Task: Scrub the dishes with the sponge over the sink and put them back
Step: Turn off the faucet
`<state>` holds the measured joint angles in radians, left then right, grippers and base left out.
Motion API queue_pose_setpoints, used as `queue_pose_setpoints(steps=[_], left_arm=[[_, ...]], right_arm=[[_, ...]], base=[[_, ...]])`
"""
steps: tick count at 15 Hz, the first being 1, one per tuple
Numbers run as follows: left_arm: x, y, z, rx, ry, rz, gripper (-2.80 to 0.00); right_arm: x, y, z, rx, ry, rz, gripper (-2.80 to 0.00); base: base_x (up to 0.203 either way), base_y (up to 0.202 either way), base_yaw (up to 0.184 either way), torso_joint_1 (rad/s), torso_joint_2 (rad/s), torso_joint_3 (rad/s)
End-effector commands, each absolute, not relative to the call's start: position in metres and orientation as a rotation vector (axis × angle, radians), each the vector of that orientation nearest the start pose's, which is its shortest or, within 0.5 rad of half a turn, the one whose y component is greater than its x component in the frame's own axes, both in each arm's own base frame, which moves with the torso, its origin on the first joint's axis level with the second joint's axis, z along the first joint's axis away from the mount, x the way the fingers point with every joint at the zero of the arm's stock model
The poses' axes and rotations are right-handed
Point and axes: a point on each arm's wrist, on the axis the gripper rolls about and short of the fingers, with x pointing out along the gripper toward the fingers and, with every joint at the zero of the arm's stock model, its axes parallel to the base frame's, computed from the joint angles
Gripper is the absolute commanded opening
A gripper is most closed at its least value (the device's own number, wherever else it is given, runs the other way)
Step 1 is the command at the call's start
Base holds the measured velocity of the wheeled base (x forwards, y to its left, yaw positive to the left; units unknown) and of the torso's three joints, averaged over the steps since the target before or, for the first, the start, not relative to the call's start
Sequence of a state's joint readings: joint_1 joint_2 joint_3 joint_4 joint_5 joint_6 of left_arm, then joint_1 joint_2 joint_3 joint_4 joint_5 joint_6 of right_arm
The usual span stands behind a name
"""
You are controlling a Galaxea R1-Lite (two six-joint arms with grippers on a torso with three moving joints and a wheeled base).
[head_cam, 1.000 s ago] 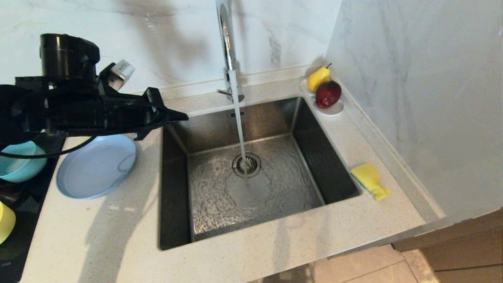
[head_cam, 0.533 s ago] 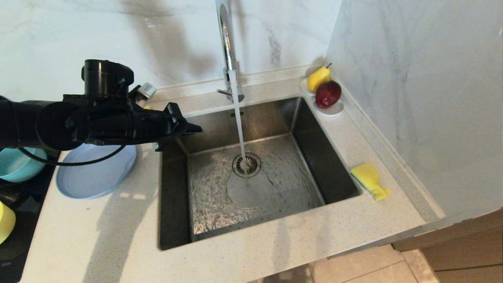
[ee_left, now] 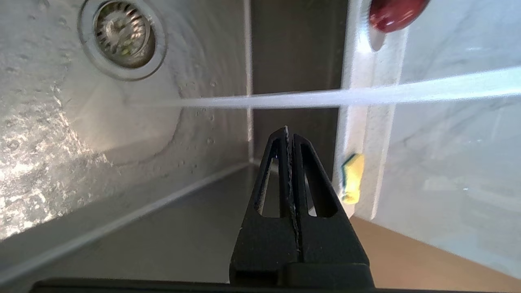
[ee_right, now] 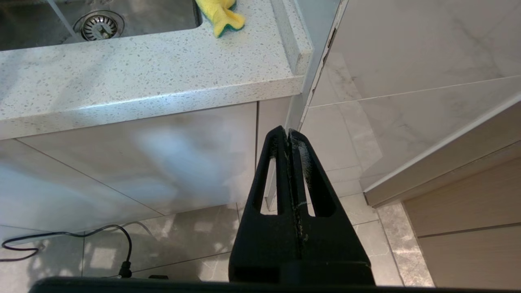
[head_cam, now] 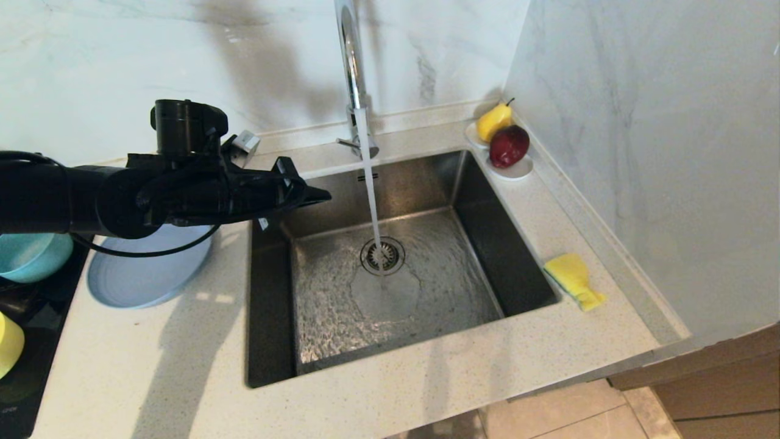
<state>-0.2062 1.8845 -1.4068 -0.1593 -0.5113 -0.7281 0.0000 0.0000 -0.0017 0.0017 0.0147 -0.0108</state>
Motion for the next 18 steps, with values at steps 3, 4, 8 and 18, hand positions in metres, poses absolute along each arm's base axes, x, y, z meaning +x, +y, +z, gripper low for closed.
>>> queue_pose_setpoints(steps=[3,4,8,18], left_arm=[[0.376,-0.095,0.239,-0.750,0.570,-0.578,-2.80],[0.377,-0.096,0.239,-0.748,0.565,-0.581,-2.80],[0.391,-0.100,0.241,-0.756,0.502,-0.598,-2.80],[0.425,-0.106,0.242,-0.801,0.354,-0.515,-2.80]], right_arm=[[-0.023,0.000,0.076,-0.011,0.001,0.015,-2.80],[-0.023,0.000,0.076,-0.011,0.001,0.015,-2.80],[-0.023,0.000,0.076,-0.011,0.001,0.015,-2.80],[-0.023,0.000,0.076,-0.011,0.001,0.015,-2.80]], base=[[0.000,0.000,0.000,0.000,0.00,0.000],[0.000,0.000,0.000,0.000,0.00,0.000],[0.000,0.000,0.000,0.000,0.00,0.000],[0.000,0.000,0.000,0.000,0.00,0.000]])
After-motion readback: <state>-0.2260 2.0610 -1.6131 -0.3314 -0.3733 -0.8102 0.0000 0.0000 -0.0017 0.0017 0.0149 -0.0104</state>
